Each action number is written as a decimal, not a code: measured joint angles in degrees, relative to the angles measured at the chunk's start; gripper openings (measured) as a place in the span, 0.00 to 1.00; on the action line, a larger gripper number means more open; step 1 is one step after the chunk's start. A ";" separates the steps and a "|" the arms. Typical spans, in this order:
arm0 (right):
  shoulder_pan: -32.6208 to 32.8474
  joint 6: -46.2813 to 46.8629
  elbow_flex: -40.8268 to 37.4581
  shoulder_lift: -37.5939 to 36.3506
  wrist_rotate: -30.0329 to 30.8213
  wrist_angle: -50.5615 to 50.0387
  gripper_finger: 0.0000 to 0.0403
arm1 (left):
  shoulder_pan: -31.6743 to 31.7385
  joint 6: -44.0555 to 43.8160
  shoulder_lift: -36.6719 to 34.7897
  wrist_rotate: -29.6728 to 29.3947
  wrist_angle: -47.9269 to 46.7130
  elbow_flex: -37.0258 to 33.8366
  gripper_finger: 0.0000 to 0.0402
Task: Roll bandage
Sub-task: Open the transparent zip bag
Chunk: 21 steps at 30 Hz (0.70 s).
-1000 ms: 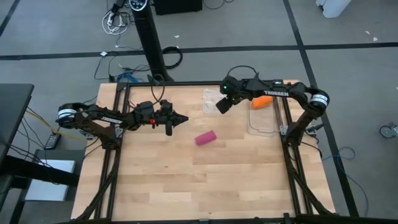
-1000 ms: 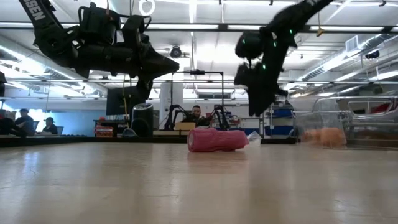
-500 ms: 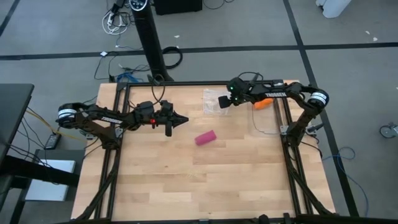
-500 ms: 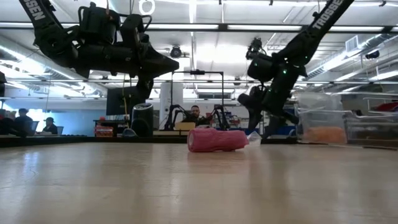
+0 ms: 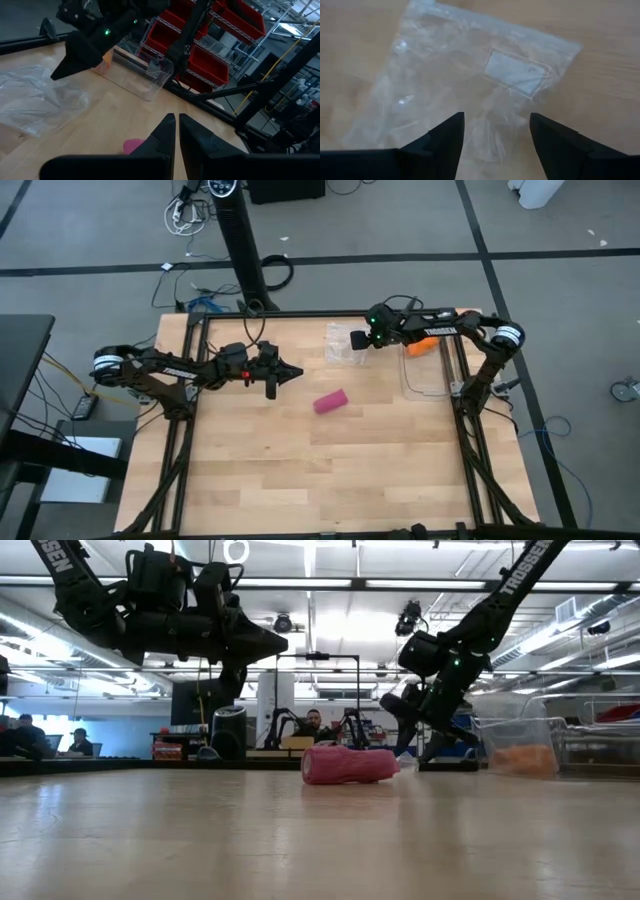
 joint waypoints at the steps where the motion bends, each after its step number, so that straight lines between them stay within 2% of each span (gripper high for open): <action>1: 0.00 0.23 -0.01 1.05 -0.64 0.66 0.56 | 0.02 0.00 0.01 0.00 0.00 0.00 0.08; 6: 0.10 0.81 0.22 4.97 -0.83 4.53 0.54 | 0.00 -0.01 0.01 0.02 0.00 0.02 0.08; 11: 1.37 -1.86 0.04 5.00 -0.11 8.41 0.49 | 0.00 0.02 -0.01 0.07 -0.02 0.02 0.08; 14: 2.68 -4.70 -0.13 4.59 0.77 10.26 0.37 | 0.00 0.22 -0.01 0.09 -0.02 0.02 0.08; 19: 4.54 -10.52 -0.08 4.33 3.39 13.70 0.06 | 0.00 0.26 -0.01 0.11 0.59 0.02 0.07; 21: 5.10 -12.16 -0.07 4.30 5.10 14.96 0.03 | 0.01 0.25 -0.01 0.09 1.83 0.02 0.07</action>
